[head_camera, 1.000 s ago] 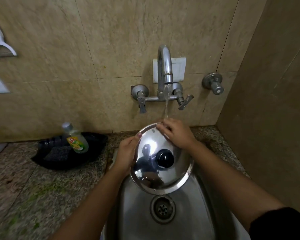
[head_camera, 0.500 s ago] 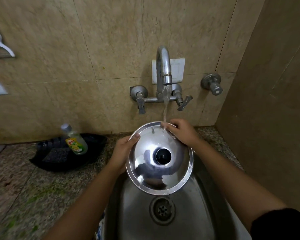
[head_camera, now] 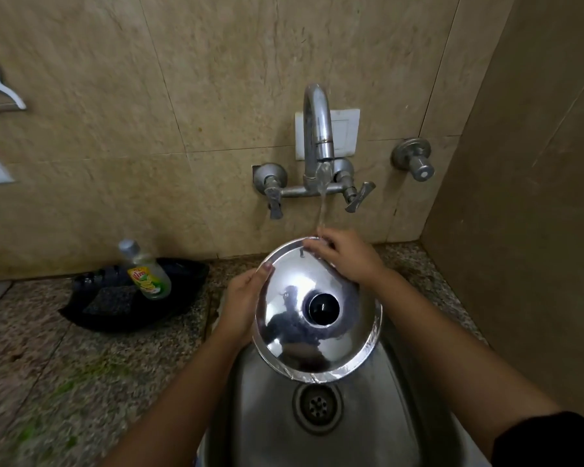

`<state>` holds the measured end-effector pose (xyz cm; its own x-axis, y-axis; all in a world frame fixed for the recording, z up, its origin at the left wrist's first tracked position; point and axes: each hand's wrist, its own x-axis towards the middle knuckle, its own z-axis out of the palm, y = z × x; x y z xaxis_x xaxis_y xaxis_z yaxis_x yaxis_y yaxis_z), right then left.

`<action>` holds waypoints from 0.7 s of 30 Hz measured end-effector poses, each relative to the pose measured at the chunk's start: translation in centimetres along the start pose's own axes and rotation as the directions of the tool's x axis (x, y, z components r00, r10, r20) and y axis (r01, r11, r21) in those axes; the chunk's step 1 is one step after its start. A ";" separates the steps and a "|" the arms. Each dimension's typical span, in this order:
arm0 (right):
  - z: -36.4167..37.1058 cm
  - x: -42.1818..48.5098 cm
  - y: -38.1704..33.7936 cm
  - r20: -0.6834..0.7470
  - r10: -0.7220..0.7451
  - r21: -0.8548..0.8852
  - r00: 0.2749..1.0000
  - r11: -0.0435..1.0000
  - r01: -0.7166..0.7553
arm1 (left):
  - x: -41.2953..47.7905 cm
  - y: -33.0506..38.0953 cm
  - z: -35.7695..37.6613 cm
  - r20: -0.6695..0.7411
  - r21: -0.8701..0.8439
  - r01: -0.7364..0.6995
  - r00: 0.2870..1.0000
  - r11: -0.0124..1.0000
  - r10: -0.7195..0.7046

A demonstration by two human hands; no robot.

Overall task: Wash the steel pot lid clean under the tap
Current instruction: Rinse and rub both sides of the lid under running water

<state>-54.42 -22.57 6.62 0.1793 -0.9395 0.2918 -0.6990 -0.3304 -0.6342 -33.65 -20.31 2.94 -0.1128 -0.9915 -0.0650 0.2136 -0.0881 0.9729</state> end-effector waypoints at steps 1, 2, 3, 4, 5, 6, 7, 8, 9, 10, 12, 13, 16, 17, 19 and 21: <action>-0.3 -0.2 0.6 -0.040 0.109 0.149 0.993 0.983 -0.102 | 0.0 0.1 -0.3 -0.027 -0.037 0.010 1.000 0.999 -0.011; -0.5 -0.4 1.1 -0.066 0.172 0.258 0.983 0.954 -0.149 | 0.1 0.2 -0.5 -0.026 -0.067 0.041 0.999 0.997 -0.042; -0.6 -0.6 1.4 -0.070 0.194 0.319 0.979 0.934 -0.162 | 0.2 0.5 -0.6 0.010 -0.068 0.084 0.996 0.994 -0.083; -0.6 -0.7 1.2 -0.041 0.193 0.342 0.980 0.924 -0.168 | 0.4 0.8 -0.7 0.068 -0.027 0.123 0.990 0.992 -0.121; -0.7 -0.6 0.8 0.014 0.180 0.335 0.984 0.926 -0.174 | 0.8 1.3 -0.6 0.133 0.059 0.140 0.980 0.988 -0.147; -0.6 -0.3 0.3 0.086 0.158 0.302 0.984 0.937 -0.176 | 1.2 1.8 -0.6 0.190 0.163 0.128 0.969 0.978 -0.159; -0.4 0.0 -0.2 0.160 0.122 0.253 0.979 0.954 -0.160 | 1.5 2.4 -0.3 0.243 0.249 0.097 0.957 0.964 -0.159; -0.2 0.3 -0.6 0.216 0.086 0.209 0.973 0.969 -0.132 | 1.9 2.8 0.0 0.286 0.303 0.060 0.946 0.951 -0.151; 0.0 0.6 -0.7 0.237 0.063 0.187 0.970 0.976 -0.109 | 2.1 3.1 0.4 0.311 0.318 0.039 0.939 0.947 -0.143; 0.0 0.7 -0.5 0.225 0.073 0.197 0.972 0.973 -0.119 | 2.2 3.1 0.6 0.305 0.318 0.023 0.944 0.948 -0.125; -0.2 0.3 0.5 0.146 0.175 0.276 0.974 0.938 -0.210 | 2.0 2.6 0.7 0.196 0.317 -0.006 0.979 0.949 -0.059; -0.2 0.0 1.1 0.085 0.242 0.314 0.967 0.914 -0.256 | 1.9 2.1 0.6 0.115 0.282 0.006 0.993 0.959 -0.040; 0.5 -0.6 2.5 -0.136 0.350 0.314 0.927 0.902 -0.295 | 1.6 0.8 -0.3 0.034 0.041 0.167 0.985 0.985 -0.168; 0.5 -0.5 2.2 -0.141 0.346 0.272 0.927 0.914 -0.300 | 1.6 0.9 -0.5 0.072 0.050 0.207 0.975 0.977 -0.210; 0.6 -0.1 0.6 -0.015 0.280 0.153 0.960 0.949 -0.274 | 2.0 1.5 -0.5 0.167 0.199 0.193 0.959 0.961 -0.227; 0.9 0.4 -0.9 0.106 0.162 0.010 0.981 0.986 -0.164 | 2.4 2.3 -0.3 0.240 0.309 0.122 0.950 0.943 -0.201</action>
<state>-53.10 -22.68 6.68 0.1357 -0.9849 0.1076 -0.7117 -0.1725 -0.6809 -33.18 -22.90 4.94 -0.3828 -0.9009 -0.2046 -0.1125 -0.1744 0.9782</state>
